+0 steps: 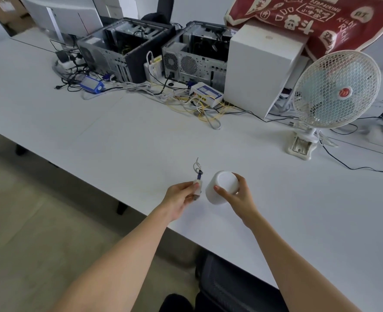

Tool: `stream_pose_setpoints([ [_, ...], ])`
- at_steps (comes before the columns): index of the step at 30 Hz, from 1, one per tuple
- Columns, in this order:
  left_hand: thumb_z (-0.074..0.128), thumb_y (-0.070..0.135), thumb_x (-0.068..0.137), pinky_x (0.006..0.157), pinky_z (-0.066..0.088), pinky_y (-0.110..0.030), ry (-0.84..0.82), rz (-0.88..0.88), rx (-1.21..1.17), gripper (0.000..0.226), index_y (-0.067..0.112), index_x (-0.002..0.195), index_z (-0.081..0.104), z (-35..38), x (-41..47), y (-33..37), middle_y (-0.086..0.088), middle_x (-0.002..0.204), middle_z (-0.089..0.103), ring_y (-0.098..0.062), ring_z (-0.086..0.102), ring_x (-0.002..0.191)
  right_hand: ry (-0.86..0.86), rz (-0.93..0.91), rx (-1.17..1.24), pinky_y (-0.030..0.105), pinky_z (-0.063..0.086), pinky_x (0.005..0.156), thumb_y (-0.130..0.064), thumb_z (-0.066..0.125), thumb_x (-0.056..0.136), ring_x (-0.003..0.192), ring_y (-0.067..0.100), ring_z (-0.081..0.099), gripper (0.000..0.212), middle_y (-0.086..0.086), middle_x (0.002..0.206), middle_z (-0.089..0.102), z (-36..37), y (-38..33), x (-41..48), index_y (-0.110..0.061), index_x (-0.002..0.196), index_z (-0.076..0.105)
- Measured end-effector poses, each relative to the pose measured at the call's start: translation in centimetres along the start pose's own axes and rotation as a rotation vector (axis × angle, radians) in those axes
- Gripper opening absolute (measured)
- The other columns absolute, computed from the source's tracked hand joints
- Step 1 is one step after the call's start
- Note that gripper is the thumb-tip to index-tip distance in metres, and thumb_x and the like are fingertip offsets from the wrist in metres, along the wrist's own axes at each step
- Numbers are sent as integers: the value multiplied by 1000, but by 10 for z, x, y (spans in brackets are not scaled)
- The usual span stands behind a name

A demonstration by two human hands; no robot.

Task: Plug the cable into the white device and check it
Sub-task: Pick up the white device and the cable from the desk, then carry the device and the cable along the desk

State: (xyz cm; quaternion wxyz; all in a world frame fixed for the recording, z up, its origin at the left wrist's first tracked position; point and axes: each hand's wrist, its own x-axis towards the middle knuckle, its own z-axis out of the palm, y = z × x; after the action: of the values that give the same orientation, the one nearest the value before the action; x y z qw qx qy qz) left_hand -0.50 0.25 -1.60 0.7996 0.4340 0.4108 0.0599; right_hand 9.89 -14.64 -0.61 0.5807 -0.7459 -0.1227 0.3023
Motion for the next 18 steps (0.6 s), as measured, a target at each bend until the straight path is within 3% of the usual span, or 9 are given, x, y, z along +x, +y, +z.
stream_pose_setpoints([
  [6,62,7,86,88,53,-33,17,55,-69,20,-4,102,65,-6,-13,20,-13,91,67,-24,63,84,-49,-61,3,24,45,80,-27,76,75,104,16,53,68,0,119,52,10,-26,3,-17,131,40],
  [11,61,9,87,81,57,-28,46,122,-151,27,-6,110,61,-21,-28,41,-14,96,66,-24,64,86,-105,-117,4,23,44,78,-27,76,75,106,17,52,69,0,121,50,30,-52,6,-15,132,40],
  [18,60,11,89,74,59,-24,82,199,-194,21,-1,105,63,-56,-52,66,-13,99,64,-23,63,88,-218,-168,-9,23,45,78,-28,76,75,107,18,52,68,1,121,51,73,-79,4,-15,132,41],
])
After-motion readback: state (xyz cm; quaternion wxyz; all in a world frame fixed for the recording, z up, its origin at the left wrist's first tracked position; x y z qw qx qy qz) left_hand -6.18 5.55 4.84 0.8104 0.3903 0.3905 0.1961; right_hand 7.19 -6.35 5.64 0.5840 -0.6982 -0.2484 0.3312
